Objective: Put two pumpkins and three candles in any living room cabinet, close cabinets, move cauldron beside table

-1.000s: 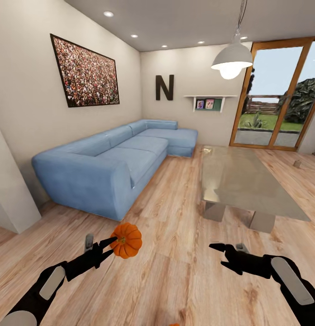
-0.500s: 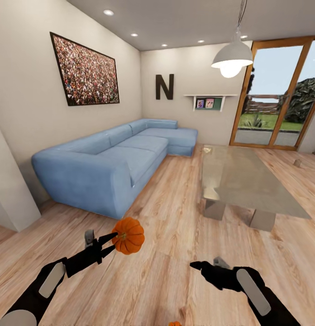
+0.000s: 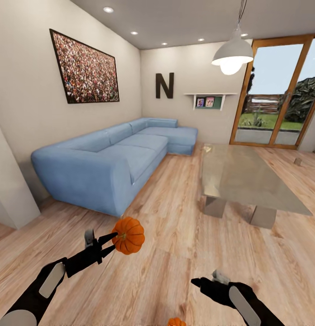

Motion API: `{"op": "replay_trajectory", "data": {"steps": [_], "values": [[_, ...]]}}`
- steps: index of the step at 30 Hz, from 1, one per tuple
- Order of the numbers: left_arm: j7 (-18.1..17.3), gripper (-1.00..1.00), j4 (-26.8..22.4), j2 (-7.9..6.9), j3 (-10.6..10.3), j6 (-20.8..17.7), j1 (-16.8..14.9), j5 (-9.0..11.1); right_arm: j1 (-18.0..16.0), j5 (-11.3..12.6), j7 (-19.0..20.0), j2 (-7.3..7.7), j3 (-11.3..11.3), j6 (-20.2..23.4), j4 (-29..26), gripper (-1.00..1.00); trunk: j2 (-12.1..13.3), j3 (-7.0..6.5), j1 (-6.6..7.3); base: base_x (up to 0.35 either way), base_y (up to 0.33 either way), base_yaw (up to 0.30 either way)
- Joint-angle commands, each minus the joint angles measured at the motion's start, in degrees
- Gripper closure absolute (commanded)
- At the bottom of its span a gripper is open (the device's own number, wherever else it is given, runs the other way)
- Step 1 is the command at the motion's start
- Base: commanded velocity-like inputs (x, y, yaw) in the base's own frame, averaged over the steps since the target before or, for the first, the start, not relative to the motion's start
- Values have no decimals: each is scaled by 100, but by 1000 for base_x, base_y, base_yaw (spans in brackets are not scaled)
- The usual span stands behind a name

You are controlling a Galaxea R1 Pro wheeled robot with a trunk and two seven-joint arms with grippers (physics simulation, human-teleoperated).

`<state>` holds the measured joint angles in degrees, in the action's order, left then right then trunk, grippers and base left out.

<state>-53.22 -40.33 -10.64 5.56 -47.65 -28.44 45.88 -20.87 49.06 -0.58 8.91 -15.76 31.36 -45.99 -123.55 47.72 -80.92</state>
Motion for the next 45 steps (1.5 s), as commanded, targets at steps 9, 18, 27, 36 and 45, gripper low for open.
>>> {"op": "replay_trajectory", "data": {"steps": [9,18,27,36,45], "values": [[31,100,50,1,7,-28,-3,10,14,17,5,22,-475,-364,22,-100,-365,167,-197,0,0,0],[48,100,52,1,9,-25,-3,17,21,-47,-1,-2,-707,-640,394,-100,-726,329,-395,0,0,0],[56,100,52,1,7,-25,-3,17,21,-49,5,5,-741,-754,432,-100,-1087,491,-593,0,0,0],[57,100,52,3,7,-25,-3,13,21,-66,5,12,-728,-770,432,-100,-1448,652,-790,0,0,0],[56,100,52,8,7,-25,-4,17,21,-71,5,14,-727,-773,431,-100,-1809,814,-988,0,0,0]]}}
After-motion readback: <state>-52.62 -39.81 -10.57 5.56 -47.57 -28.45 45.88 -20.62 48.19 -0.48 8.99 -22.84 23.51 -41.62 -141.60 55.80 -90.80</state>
